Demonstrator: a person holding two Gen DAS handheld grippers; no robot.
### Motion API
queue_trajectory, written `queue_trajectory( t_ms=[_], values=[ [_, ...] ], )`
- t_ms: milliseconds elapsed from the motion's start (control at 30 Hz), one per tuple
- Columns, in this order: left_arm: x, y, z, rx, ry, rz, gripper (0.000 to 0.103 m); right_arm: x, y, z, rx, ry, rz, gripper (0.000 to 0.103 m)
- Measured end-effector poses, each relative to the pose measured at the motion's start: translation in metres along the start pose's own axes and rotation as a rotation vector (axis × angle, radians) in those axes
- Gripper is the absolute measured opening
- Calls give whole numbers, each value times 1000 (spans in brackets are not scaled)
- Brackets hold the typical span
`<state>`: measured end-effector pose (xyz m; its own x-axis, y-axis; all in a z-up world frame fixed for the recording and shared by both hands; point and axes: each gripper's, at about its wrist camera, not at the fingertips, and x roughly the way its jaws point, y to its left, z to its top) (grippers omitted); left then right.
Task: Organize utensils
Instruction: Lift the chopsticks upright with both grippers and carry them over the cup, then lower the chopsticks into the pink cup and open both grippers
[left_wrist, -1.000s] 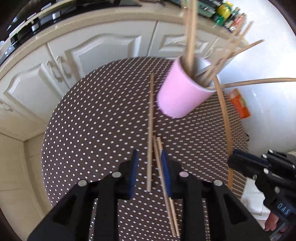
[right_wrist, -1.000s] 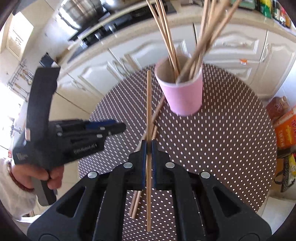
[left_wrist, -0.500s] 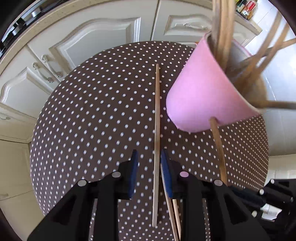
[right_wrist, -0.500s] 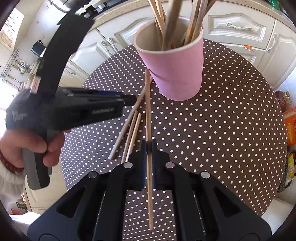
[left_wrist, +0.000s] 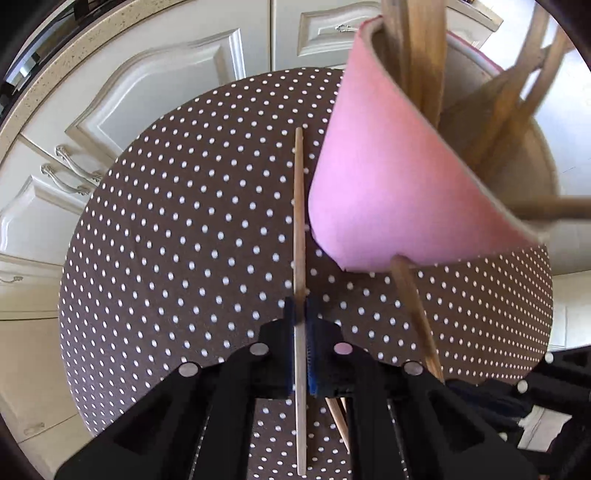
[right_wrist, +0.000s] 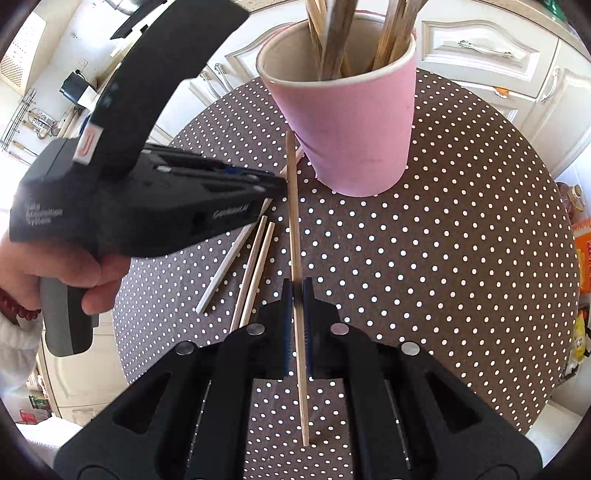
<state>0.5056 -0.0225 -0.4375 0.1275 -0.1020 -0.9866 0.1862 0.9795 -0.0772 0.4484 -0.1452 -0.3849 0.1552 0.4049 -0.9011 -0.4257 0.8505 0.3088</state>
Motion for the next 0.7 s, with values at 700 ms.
queue_trajectory(
  t_ms=[700],
  values=[
    [-154,26,-52,-106,-585,-156,6,-120,38,24,-59,-303,80,6]
  ],
)
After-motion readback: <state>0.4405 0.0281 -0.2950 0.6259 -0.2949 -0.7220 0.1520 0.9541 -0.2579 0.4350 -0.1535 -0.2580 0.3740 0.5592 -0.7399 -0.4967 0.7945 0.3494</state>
